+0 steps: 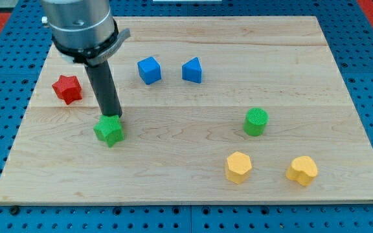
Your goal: Slide the green circle above the hexagon
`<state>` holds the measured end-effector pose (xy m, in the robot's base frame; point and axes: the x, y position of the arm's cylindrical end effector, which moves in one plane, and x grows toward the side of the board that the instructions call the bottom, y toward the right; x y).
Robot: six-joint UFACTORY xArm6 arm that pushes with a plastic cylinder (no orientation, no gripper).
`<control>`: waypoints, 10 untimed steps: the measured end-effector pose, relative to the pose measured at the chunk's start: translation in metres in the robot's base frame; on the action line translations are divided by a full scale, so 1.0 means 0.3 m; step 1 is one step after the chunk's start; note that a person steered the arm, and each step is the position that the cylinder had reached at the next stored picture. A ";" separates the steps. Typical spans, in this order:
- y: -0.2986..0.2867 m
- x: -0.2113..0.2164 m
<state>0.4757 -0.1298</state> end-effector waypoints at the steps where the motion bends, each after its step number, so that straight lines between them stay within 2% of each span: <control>1: 0.030 0.097; 2: 0.119 0.231; 3: 0.162 0.201; 4: 0.418 0.096; 6: 0.862 0.220; 7: 1.032 0.109; 8: 0.979 -0.002; 9: 0.624 -0.047; 10: 0.478 -0.030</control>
<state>0.4668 0.0137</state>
